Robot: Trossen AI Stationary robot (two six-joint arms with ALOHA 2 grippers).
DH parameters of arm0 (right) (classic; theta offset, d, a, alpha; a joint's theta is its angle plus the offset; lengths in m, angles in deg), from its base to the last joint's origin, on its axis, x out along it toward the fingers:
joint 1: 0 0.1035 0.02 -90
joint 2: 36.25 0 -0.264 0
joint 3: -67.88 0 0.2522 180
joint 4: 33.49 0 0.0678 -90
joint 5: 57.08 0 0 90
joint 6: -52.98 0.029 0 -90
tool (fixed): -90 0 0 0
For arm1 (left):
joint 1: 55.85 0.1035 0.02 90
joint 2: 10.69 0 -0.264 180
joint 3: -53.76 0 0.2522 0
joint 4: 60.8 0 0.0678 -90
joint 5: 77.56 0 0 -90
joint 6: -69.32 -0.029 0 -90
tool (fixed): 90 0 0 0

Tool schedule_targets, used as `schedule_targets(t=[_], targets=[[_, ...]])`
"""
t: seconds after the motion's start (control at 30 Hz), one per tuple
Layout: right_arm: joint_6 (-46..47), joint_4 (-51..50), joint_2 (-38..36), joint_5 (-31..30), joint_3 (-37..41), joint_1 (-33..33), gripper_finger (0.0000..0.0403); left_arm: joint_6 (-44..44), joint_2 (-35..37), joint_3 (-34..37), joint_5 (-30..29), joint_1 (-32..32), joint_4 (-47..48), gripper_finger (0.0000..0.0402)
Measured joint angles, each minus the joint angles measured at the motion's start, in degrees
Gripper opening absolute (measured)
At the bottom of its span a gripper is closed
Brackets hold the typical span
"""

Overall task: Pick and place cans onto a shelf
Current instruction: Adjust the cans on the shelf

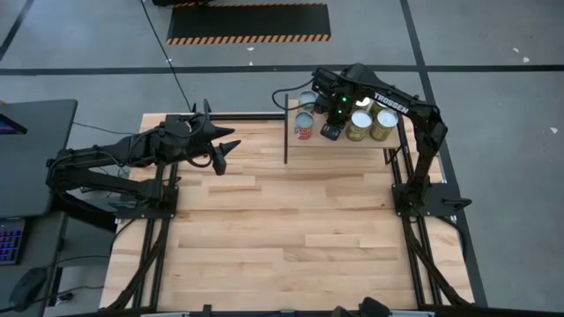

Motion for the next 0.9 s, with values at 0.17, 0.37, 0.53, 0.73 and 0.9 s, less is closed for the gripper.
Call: schedule_targets(t=[0.17, 0.37, 0.53, 0.73, 0.9], targets=[[-0.1, 0.5, 0.0, -0.5, 0.0, -0.2, 0.0006, 0.0, 0.0, 0.0, 0.0, 0.0, 0.0, 0.0192], [0.3, 0.0, -0.5, -1.0, -0.6, -0.2, 0.0006, 0.0, 0.0, 0.0, 0.0, 0.0, 0.0, 0.0192], [2.8, -2.0, -0.7, -1.0, -7.1, 0.1, 0.0005, -0.2, 0.0, 0.0, 0.0, 0.0, 0.0, 0.0192], [6.5, 11.1, -0.8, 6.6, -11.5, 2.5, 0.0005, -0.7, 0.0, 0.0, 0.0, 0.0, 0.0, 0.0192], [6.3, 17.0, 1.6, 6.3, -11.5, 5.0, 0.0004, -0.7, 0.0, 0.0, 0.0, 0.0, 0.0, 0.0192]])
